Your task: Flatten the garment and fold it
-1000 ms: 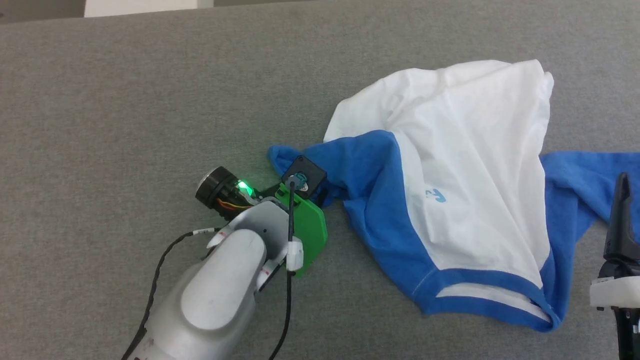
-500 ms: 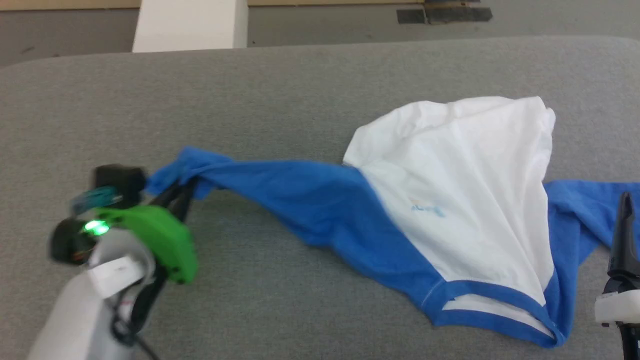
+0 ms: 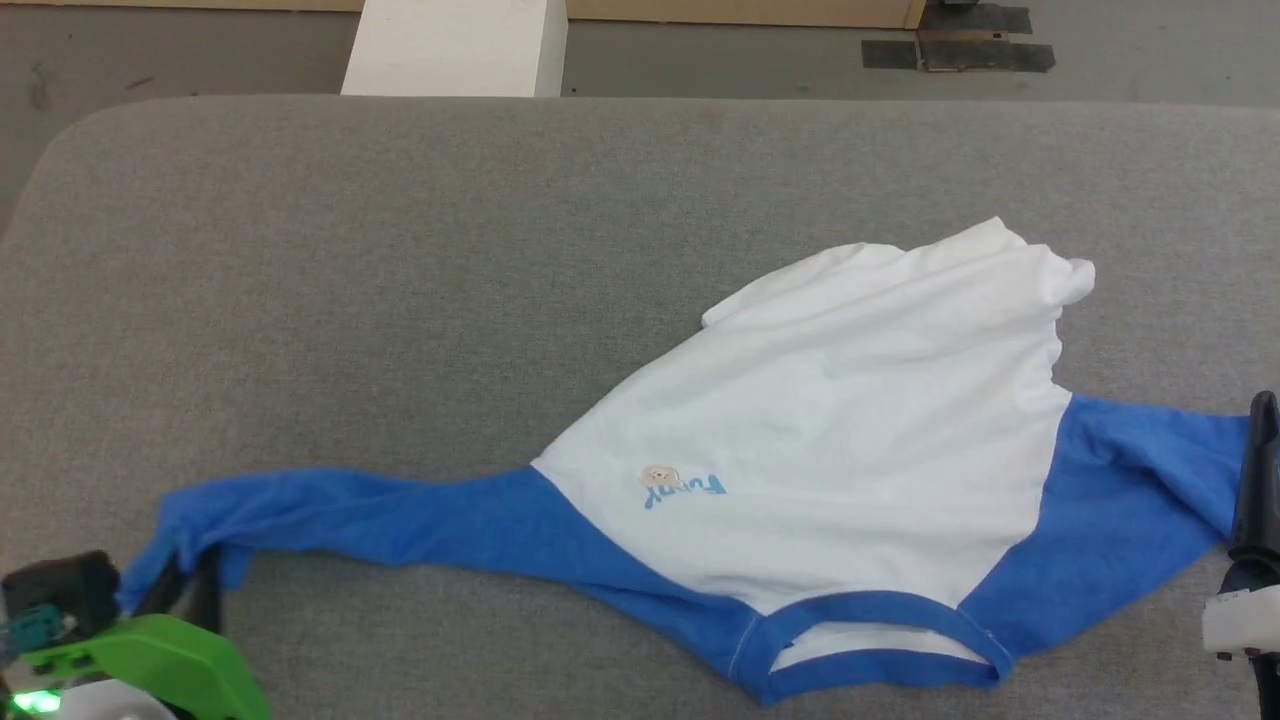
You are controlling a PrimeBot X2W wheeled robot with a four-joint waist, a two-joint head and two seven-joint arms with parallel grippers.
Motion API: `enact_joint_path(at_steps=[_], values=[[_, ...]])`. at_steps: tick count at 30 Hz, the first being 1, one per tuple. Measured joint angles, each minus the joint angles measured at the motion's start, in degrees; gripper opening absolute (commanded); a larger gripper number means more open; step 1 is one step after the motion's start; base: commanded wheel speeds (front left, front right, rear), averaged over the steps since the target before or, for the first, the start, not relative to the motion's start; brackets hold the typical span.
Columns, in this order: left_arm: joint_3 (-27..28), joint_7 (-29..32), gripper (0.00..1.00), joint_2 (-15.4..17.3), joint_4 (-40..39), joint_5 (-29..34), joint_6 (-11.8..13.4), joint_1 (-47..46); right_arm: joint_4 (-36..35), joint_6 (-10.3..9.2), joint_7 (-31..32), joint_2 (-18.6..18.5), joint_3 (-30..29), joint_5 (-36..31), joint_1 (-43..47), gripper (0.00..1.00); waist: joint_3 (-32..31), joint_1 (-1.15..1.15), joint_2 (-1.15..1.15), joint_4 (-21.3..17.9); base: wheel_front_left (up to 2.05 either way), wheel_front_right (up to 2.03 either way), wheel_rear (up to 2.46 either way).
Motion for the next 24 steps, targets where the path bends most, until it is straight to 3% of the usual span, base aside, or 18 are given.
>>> enact_joint_path(at_steps=[1, 7, 14, 18, 24], values=[[-0.82, -0.73, 1.0, -0.83, 0.0, -0.13, -0.13, -0.17, -0.01, 0.0, 0.03, 0.0, 0.01, 0.0, 0.01, 1.0, 0.13, 0.0, 0.0, 0.18, 0.0, 0.0, 0.0], [-4.28, -3.53, 1.0, -4.34, -1.86, -2.34, -2.99, -6.53, -0.14, 0.0, 0.67, 0.01, 0.86, 0.0, -0.01, 1.0, 0.59, 0.0, 0.0, 0.63, 0.0, 0.0, 0.0], [-13.48, -1.91, 1.0, -3.81, -4.39, 2.53, -7.47, -22.99, -0.76, 0.0, 0.94, 0.01, 1.07, 0.0, -0.32, 1.0, 2.16, 0.0, 0.0, 0.28, 0.0, 0.0, 0.0], [-21.6, -0.2, 1.0, -5.68, 0.91, 7.6, -10.54, -32.52, -0.99, 0.0, 0.97, 0.01, 1.31, 0.0, -1.09, 1.0, 3.66, 0.0, 0.0, -0.45, 0.0, 0.0, 0.0], [-31.08, 1.92, 1.0, -11.02, 14.8, 8.59, -15.3, -40.74, -1.3, 0.0, 0.99, 0.01, 1.44, 0.0, -2.38, 1.0, 6.23, 0.0, 0.0, -2.16, 0.0, 0.0, 0.0]])
